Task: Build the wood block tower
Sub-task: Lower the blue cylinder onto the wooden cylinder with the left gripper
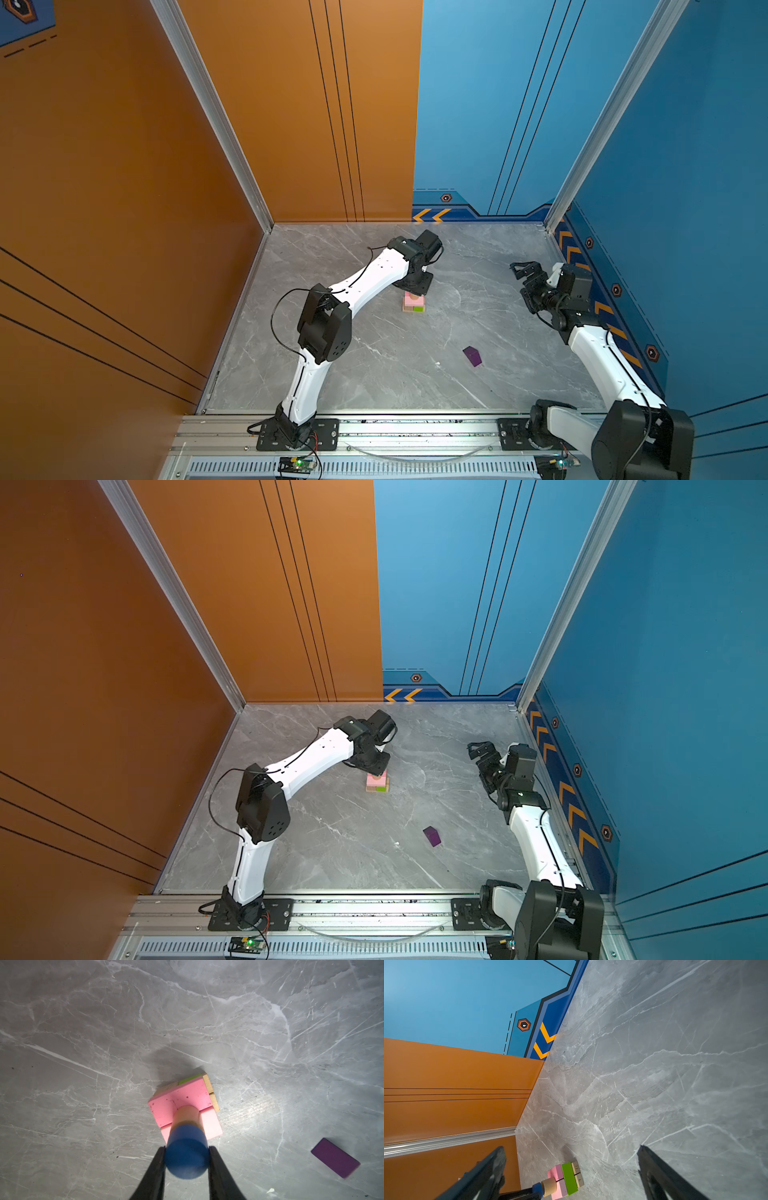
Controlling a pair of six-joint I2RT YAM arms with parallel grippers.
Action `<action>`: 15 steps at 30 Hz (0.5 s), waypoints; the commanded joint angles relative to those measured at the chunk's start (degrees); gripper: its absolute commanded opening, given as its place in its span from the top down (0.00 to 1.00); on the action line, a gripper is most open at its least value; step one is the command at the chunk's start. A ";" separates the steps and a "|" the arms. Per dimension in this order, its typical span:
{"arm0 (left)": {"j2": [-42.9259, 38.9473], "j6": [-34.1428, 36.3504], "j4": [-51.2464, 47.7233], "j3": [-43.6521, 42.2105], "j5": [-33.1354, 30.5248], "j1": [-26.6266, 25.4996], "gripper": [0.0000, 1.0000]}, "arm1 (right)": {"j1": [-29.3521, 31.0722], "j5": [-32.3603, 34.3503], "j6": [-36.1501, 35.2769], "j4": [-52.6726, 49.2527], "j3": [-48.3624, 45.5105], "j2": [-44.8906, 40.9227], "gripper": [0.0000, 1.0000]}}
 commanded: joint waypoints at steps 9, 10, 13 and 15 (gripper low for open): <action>-0.71 -0.66 0.21 -0.11 1.17 0.38 0.67 | -0.28 -1.33 -0.74 1.17 -0.08 0.56 0.00; -0.73 -0.63 0.30 -0.12 1.17 0.40 0.67 | -0.25 -1.33 -0.74 1.17 -0.22 0.57 0.00; -0.55 -0.66 0.16 -0.13 1.11 0.39 0.66 | -0.27 -1.33 -0.74 1.18 -0.14 0.68 0.00; -0.55 -0.65 0.21 -0.17 1.00 0.51 0.66 | -0.30 -1.33 -0.74 1.17 -0.23 0.75 0.00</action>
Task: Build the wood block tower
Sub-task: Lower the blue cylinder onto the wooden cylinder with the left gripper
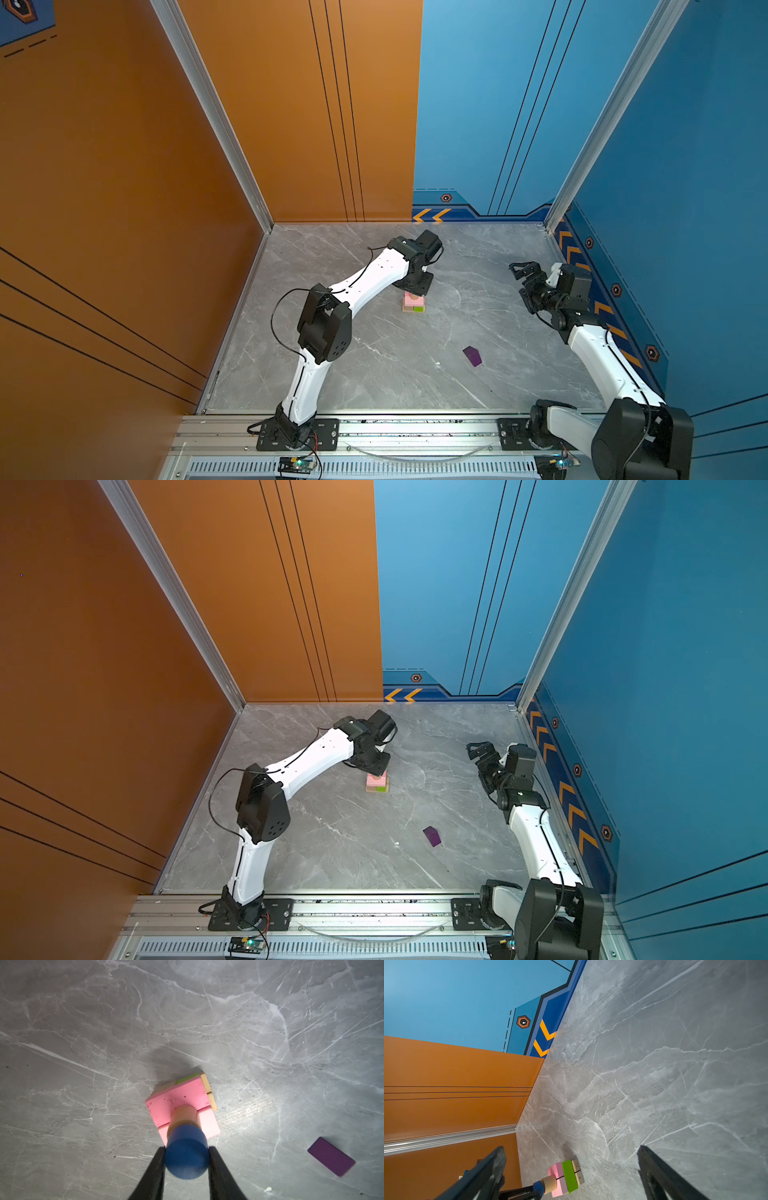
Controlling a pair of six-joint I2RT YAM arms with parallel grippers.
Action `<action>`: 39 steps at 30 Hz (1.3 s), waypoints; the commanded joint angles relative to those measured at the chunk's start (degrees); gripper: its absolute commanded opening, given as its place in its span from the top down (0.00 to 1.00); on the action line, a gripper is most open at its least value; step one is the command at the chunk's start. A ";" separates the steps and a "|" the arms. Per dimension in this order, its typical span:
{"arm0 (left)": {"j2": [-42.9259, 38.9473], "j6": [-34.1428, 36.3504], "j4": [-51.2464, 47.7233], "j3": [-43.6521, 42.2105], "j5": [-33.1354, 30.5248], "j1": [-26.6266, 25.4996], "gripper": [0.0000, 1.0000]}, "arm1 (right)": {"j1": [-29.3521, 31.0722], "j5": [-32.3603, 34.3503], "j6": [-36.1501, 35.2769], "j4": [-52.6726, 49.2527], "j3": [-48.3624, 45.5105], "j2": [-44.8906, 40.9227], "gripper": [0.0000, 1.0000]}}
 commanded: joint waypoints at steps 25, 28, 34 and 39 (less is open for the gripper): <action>0.57 -0.54 0.20 -0.16 1.00 0.53 0.65 | -0.29 -0.50 -0.74 1.14 -0.28 0.38 0.00; 0.68 -0.54 0.22 -0.16 1.11 0.52 0.65 | -0.27 -0.49 -0.74 1.12 -0.25 0.38 0.00; 1.18 -0.68 0.16 -0.11 1.22 0.65 0.64 | -0.36 -0.50 -0.83 1.12 -0.24 0.42 0.00; 1.38 -0.72 0.16 -0.11 1.20 0.60 0.64 | -0.34 -0.50 -0.83 1.12 -0.28 0.47 0.00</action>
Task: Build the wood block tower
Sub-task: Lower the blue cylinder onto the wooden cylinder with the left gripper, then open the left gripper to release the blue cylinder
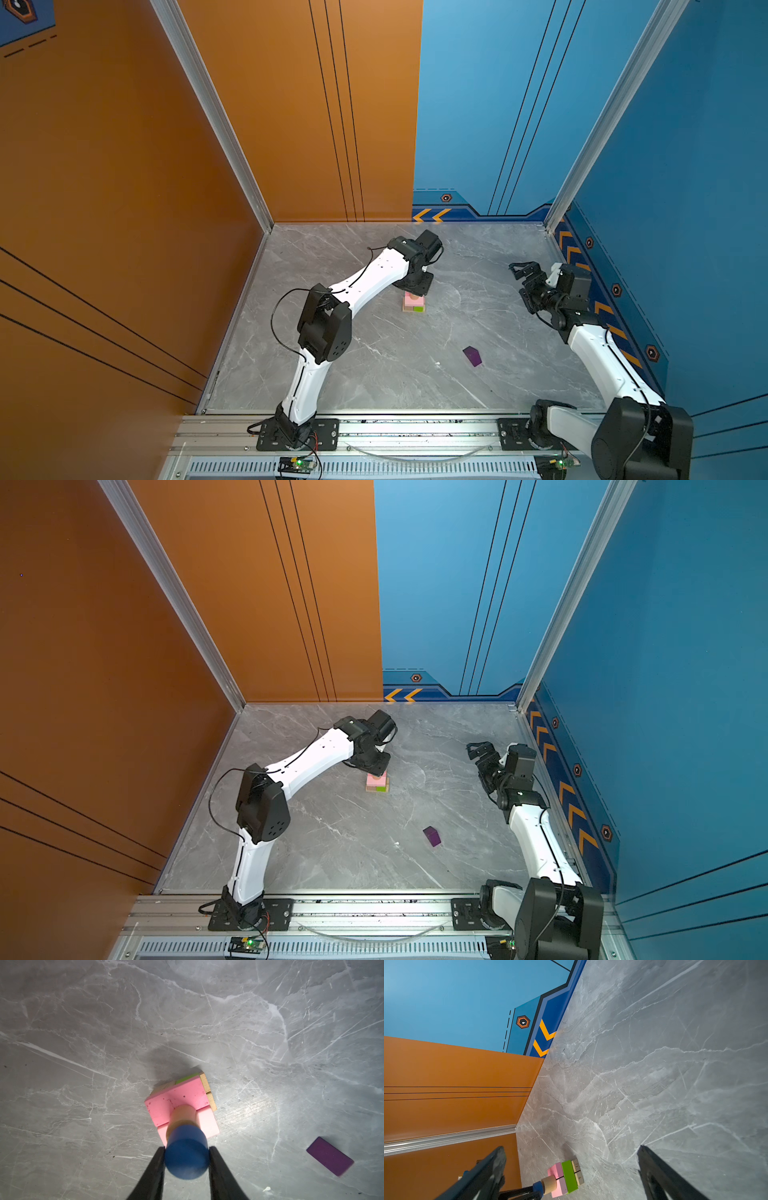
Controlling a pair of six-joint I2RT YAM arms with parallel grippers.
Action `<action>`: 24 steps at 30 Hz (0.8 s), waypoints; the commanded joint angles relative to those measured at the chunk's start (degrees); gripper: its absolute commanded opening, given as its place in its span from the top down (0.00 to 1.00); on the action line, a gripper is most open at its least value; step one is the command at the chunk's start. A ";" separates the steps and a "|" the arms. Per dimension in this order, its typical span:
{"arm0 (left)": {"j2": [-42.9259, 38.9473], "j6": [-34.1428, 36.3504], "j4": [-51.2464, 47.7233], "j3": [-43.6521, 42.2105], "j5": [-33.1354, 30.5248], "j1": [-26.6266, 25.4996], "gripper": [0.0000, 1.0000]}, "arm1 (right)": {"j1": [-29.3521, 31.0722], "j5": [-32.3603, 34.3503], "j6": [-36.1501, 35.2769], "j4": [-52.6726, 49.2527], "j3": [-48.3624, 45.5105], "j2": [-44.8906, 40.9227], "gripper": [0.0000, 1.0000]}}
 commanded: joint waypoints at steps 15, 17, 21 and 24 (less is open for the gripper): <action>1.86 -0.64 0.16 -0.11 0.89 0.78 0.61 | -0.39 -0.58 -0.82 1.08 -0.13 0.73 0.00; 1.95 -0.61 0.17 -0.19 0.92 0.82 0.60 | -0.40 -0.58 -0.82 1.17 -0.11 0.77 0.00; 2.00 -0.70 0.17 -0.03 1.20 0.80 0.58 | -0.39 -0.72 -0.83 1.25 -0.07 0.93 0.00; 1.82 -0.61 0.18 -0.01 1.20 0.77 0.55 | -0.37 -0.70 -0.79 1.22 -0.15 0.88 0.00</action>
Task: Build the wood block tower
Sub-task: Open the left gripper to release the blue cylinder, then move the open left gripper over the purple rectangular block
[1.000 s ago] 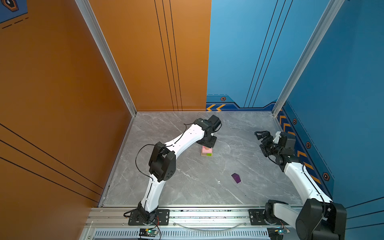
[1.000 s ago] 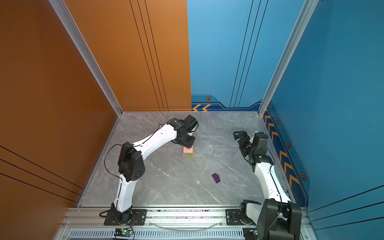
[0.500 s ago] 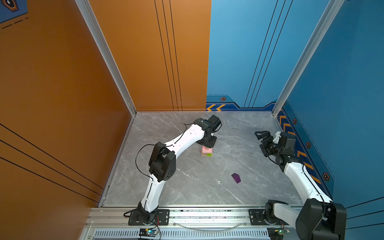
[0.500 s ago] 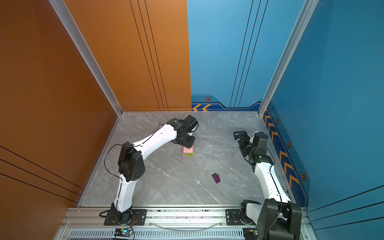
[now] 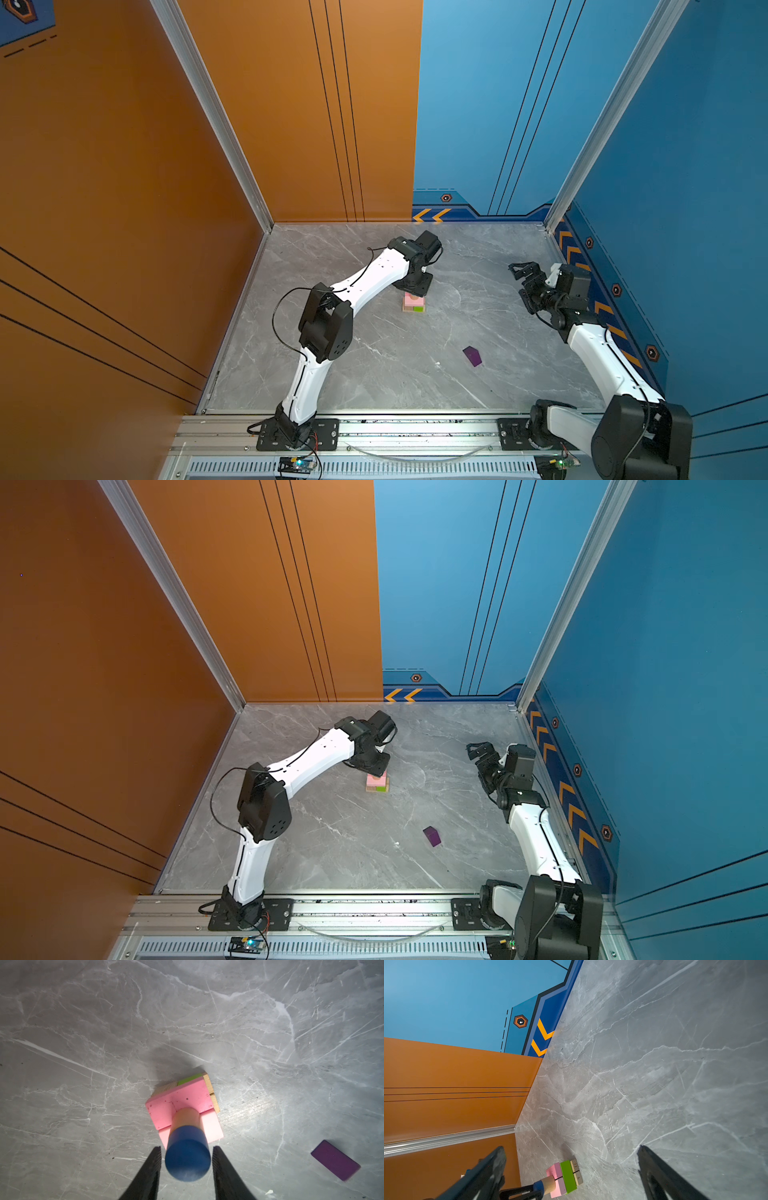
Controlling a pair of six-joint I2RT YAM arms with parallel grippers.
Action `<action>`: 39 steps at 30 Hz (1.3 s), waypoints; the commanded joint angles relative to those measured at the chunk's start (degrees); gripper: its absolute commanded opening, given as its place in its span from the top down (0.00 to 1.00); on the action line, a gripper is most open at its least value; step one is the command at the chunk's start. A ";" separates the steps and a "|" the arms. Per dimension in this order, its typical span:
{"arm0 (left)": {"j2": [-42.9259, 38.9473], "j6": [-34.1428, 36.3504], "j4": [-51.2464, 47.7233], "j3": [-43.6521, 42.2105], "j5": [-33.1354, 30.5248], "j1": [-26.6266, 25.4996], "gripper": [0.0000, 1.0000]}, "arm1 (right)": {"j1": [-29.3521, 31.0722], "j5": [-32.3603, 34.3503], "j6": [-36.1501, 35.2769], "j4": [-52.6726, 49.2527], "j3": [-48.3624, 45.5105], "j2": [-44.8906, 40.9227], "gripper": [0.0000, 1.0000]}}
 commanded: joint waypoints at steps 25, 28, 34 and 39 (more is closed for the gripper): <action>-10.74 2.03 0.16 -0.09 -2.14 -5.09 0.23 | -0.29 -0.58 -0.74 0.86 -0.15 0.47 0.00; -11.83 2.44 0.18 0.08 -2.31 -7.96 0.23 | -0.32 -0.76 -1.00 0.62 -0.14 0.23 0.00; -10.08 2.75 0.18 0.27 -1.17 -14.82 0.25 | -0.31 0.26 -1.94 -1.73 0.21 -1.99 0.00; -6.04 5.03 0.07 0.60 0.64 -18.69 0.25 | -0.89 1.79 -3.28 -5.43 0.48 -5.40 0.00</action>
